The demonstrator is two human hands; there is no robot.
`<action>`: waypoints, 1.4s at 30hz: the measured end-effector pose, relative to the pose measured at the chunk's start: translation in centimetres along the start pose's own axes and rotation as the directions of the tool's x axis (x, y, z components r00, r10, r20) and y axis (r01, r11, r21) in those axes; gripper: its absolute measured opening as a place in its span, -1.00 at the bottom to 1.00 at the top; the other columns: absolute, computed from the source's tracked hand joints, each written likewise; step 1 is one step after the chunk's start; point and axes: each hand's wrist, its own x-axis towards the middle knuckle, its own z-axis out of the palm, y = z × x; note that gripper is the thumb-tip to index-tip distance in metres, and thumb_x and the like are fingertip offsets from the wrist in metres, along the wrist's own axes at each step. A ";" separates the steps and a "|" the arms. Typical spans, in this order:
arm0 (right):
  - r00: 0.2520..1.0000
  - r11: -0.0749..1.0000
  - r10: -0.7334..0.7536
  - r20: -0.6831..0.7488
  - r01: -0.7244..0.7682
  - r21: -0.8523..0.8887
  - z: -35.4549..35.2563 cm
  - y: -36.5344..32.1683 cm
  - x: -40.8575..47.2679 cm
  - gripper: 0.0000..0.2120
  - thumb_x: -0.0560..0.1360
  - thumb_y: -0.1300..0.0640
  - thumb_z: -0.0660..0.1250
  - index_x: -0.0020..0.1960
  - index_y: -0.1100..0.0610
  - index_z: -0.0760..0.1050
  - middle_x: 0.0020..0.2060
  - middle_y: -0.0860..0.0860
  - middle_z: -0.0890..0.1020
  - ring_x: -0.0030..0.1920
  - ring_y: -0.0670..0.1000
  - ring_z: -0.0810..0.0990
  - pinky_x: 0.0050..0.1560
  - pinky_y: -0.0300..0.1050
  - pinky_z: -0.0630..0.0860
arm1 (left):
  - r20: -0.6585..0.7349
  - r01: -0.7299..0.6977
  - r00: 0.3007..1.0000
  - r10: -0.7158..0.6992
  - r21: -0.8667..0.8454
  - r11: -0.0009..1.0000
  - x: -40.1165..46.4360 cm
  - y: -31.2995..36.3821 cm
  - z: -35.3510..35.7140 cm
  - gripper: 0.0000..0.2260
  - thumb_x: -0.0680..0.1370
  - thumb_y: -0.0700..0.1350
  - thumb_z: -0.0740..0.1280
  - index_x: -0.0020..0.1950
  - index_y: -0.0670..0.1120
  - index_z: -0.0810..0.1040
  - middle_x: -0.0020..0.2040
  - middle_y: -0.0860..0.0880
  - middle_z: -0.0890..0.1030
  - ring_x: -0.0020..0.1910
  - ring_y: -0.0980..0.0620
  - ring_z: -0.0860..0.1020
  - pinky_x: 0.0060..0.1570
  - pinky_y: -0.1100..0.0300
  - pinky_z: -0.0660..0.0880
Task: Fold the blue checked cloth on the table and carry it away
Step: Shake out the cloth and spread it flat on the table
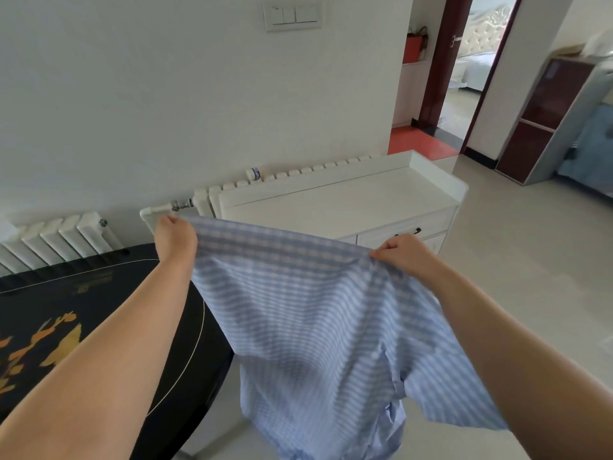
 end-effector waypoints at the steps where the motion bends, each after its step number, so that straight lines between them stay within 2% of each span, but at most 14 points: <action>1: 0.998 0.999 0.048 -0.049 -0.048 0.005 0.9 -0.5 0.2 -0.77 0.42 0.12 0.43 -0.29 0.29 0.58 -0.43 0.12 0.51 -0.42 0.04 0.43 -0.43 -0.18 0.32 | 0.000 0.018 1.000 -0.018 0.066 0.998 -0.9 0.4 0.4 -0.70 0.66 -0.15 0.00 0.28 -0.19 0.41 0.22 -0.22 0.52 0.23 -0.19 0.47 0.17 0.03 0.37; 3: 0.991 0.997 0.075 -0.109 -0.071 0.034 3.0 -1.9 0.1 -0.76 0.41 0.16 0.40 -0.40 0.18 0.47 -0.49 0.08 0.41 -0.45 0.02 0.35 -0.43 -0.17 0.26 | 0.031 -0.077 0.997 0.073 0.183 0.980 -3.4 1.5 1.9 -0.68 0.68 -0.10 -0.01 0.34 -0.21 0.35 0.24 -0.25 0.52 0.23 -0.22 0.49 0.13 -0.01 0.39; 5: 0.991 0.998 0.011 -0.134 -0.003 0.062 4.9 -3.6 -0.3 -0.70 0.40 0.17 0.37 -0.47 0.14 0.38 -0.54 0.04 0.34 -0.48 0.01 0.29 -0.47 -0.20 0.21 | 0.145 -0.336 0.939 0.310 0.216 0.917 -6.9 2.4 3.9 -0.73 0.66 0.00 0.04 0.21 -0.14 0.37 -0.01 -0.15 0.58 0.02 -0.20 0.57 -0.08 0.03 0.41; 7: 0.988 0.996 -0.070 -0.135 0.077 0.053 6.0 -5.3 -1.0 -0.75 0.41 0.15 0.36 -0.42 0.19 0.49 -0.54 0.00 0.42 -0.50 -0.02 0.35 -0.50 -0.23 0.23 | 0.376 -0.618 0.760 0.530 0.167 0.768 -10.7 2.9 5.2 -0.69 0.60 0.15 0.17 0.12 -0.09 0.33 -0.21 0.02 0.48 -0.21 -0.10 0.53 -0.24 0.11 0.37; 10: 0.984 0.986 -0.162 -0.079 0.164 0.020 5.6 -6.9 -2.2 -0.84 0.43 0.16 0.35 -0.32 0.16 0.55 -0.48 0.01 0.52 -0.44 -0.01 0.41 -0.43 -0.19 0.30 | 0.563 -0.825 0.490 0.666 0.053 0.563 -13.1 3.5 5.3 -0.49 0.47 0.31 0.25 0.22 -0.03 0.31 -0.14 0.11 0.41 -0.23 -0.02 0.51 -0.24 0.11 0.42; 14: 0.954 0.954 -0.299 -0.013 0.298 -0.008 4.1 -7.1 -4.1 -0.88 0.44 0.19 0.32 -0.27 0.10 0.56 -0.41 -0.03 0.53 -0.39 -0.05 0.43 -0.34 -0.16 0.35 | 0.764 -0.827 0.328 0.556 -0.053 0.560 -11.6 4.6 3.9 -0.47 0.48 0.25 0.30 0.36 0.03 0.37 0.17 0.08 0.55 -0.08 0.18 0.51 0.02 0.17 0.41; 18: 0.963 0.964 -0.265 0.048 0.263 0.050 4.5 -6.6 -4.7 -0.86 0.44 0.08 0.40 -0.25 0.13 0.60 -0.44 -0.01 0.53 -0.43 -0.05 0.43 -0.36 -0.19 0.34 | 0.900 -0.850 0.210 0.383 -0.025 0.526 -11.9 4.4 3.4 -0.69 0.52 0.12 0.34 0.06 -0.11 0.55 -0.05 -0.08 0.62 -0.06 -0.05 0.55 0.00 0.05 0.44; 23: 0.973 0.949 -0.228 0.047 0.211 0.232 6.0 -5.5 -5.6 -0.79 0.42 0.12 0.40 -0.27 0.28 0.59 -0.46 0.07 0.46 -0.43 -0.02 0.36 -0.40 -0.17 0.27 | 0.924 -0.900 0.220 0.314 0.068 0.430 -11.8 3.1 3.6 -0.73 0.53 0.04 0.34 0.02 -0.17 0.55 -0.08 -0.11 0.62 -0.07 -0.08 0.56 -0.03 0.01 0.46; 26: 0.969 0.936 -0.240 0.054 0.216 0.279 7.3 -4.8 -5.7 -0.80 0.47 0.10 0.36 -0.27 0.17 0.57 -0.41 0.09 0.54 -0.39 0.03 0.43 -0.36 -0.11 0.35 | 0.887 -0.899 0.260 0.381 0.078 0.431 -12.3 2.0 3.8 -0.78 0.54 -0.01 0.34 0.04 -0.15 0.57 -0.09 -0.10 0.63 -0.07 -0.07 0.56 -0.05 0.02 0.46; 30: 0.969 0.879 -0.240 -0.061 0.244 0.410 7.8 -4.4 -5.7 -0.93 0.56 0.06 0.27 -0.02 0.05 0.42 -0.15 -0.04 0.55 -0.22 -0.02 0.55 -0.24 -0.14 0.45 | 0.796 -0.863 0.383 0.468 0.128 0.488 -11.8 0.3 3.4 -0.86 0.56 -0.09 0.27 -0.03 -0.12 0.58 -0.05 -0.08 0.65 -0.03 -0.10 0.58 0.03 -0.04 0.50; 32: 0.967 0.854 -0.255 -0.025 0.237 0.463 7.1 -3.5 -5.6 -0.83 0.56 0.09 0.28 0.08 0.09 0.33 -0.06 -0.10 0.48 -0.20 -0.03 0.56 -0.22 -0.20 0.47 | 0.752 -0.815 0.463 0.468 0.154 0.559 -11.1 -0.5 3.0 -0.86 0.55 -0.14 0.26 -0.08 -0.07 0.62 -0.05 -0.06 0.66 -0.01 -0.08 0.59 0.04 0.04 0.51; 36: 0.948 0.964 -0.241 0.209 0.258 -0.058 6.9 0.7 -6.0 -0.75 0.51 0.02 0.36 0.11 0.11 0.45 -0.10 -0.07 0.54 -0.10 -0.04 0.53 -0.17 -0.32 0.42 | 0.593 -0.730 0.602 0.534 0.139 0.669 -9.6 -0.9 1.6 -0.80 0.54 -0.25 0.23 -0.07 -0.15 0.67 -0.11 0.00 0.66 -0.11 0.01 0.57 -0.10 0.24 0.43; 39: 0.975 0.989 -0.119 0.188 0.133 -0.063 7.9 4.2 -7.4 -0.73 0.47 -0.02 0.37 0.10 0.06 0.43 -0.10 -0.10 0.52 -0.12 -0.02 0.55 -0.21 -0.34 0.45 | 0.423 -0.653 0.719 0.551 0.142 0.744 -8.2 -0.6 0.7 -0.76 0.57 -0.11 0.29 -0.10 -0.27 0.62 -0.21 0.01 0.61 -0.21 0.04 0.51 -0.22 0.23 0.39; 42: 0.993 0.982 -0.061 0.098 0.078 -0.172 8.7 6.1 -8.9 -0.41 0.41 -0.17 0.36 0.34 -0.03 0.25 0.15 -0.07 0.47 0.01 -0.01 0.57 -0.01 -0.02 0.55 | 0.308 -0.577 0.791 0.528 0.094 0.811 -7.3 -0.2 0.0 -0.71 0.57 -0.06 0.28 -0.12 -0.29 0.60 -0.22 -0.01 0.61 -0.22 0.01 0.54 -0.23 0.21 0.43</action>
